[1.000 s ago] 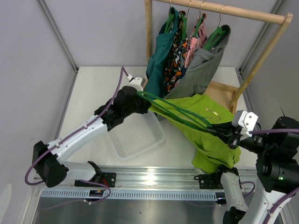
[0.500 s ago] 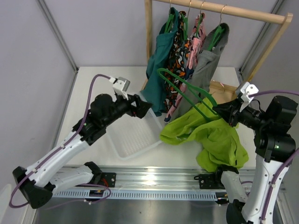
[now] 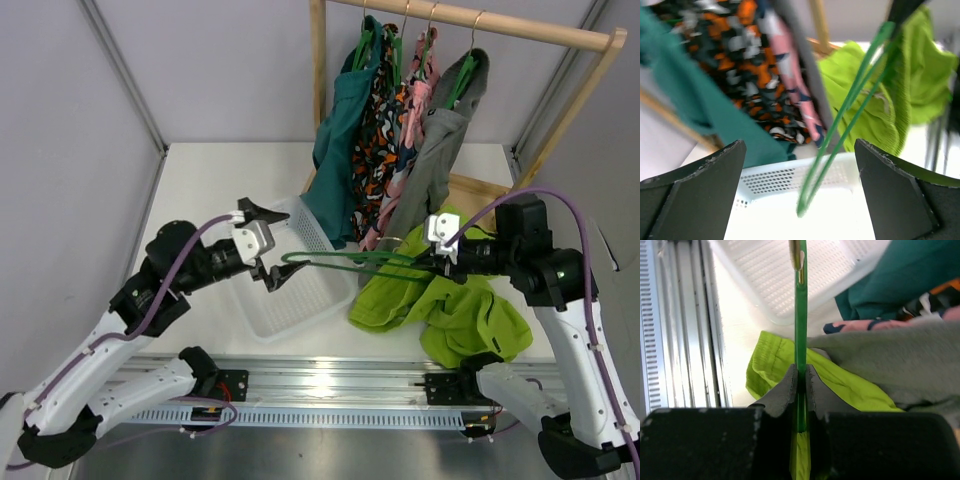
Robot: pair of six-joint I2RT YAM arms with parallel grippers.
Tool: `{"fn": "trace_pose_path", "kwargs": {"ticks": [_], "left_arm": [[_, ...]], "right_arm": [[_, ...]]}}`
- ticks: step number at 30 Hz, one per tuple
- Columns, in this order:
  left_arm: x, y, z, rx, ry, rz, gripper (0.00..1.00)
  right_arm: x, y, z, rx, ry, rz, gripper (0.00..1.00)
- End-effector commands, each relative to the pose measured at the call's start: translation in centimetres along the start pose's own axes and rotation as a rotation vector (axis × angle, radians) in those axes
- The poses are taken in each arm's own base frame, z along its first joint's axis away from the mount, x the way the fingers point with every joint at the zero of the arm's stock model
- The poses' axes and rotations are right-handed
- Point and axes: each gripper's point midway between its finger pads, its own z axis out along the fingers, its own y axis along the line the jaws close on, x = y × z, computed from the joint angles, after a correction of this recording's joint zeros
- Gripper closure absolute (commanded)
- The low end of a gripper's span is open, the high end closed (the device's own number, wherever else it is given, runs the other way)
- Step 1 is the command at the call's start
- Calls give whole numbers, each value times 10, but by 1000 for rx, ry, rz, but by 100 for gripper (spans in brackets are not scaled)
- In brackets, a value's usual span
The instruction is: Remove the shorts from the hanger
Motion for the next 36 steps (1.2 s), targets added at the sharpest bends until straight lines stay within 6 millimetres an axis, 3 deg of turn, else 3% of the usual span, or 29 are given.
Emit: {"fn": "trace_pose_path", "kwargs": {"ticks": [1,2,5,8,12,14,18,22,23,24,25,27,31,32,36], "left_arm": [[11,-29,9,181,82,105,5],[11,-43,14,231,89,115,6],[36,-62,31,286,183,145,11],[53,-68,47,294,245,177,22],[67,-55,62,225,324,198,59],[74,-53,66,216,355,209,65],[77,-50,67,208,375,225,100],[84,-50,59,167,407,153,100],[87,-49,56,155,417,136,100],[81,-48,52,131,398,92,100],[86,-48,49,109,409,67,100],[78,-49,42,78,380,-18,100],[79,-54,32,38,366,-157,100],[81,-57,29,35,369,-184,100],[78,-62,18,3,348,-333,100]], "right_arm": [[-7,-1,2,-16,2,-151,100],[-8,0,3,-24,0,-156,100],[-10,2,4,-42,-6,-166,100],[-8,9,5,-72,-11,-182,100],[-4,18,6,-100,-18,-199,100],[-2,22,6,-110,-17,-204,100],[-1,25,5,-114,-21,-206,100],[-5,21,2,-69,-34,-125,99],[-6,17,1,-40,-38,-83,92],[-13,11,-3,5,-59,-74,68],[-13,5,-8,61,-59,38,55],[-22,-5,-18,155,-86,89,32],[-18,-26,-41,353,-77,251,18],[-9,-37,-51,435,-51,295,17],[25,-49,-71,569,68,367,13]]}}
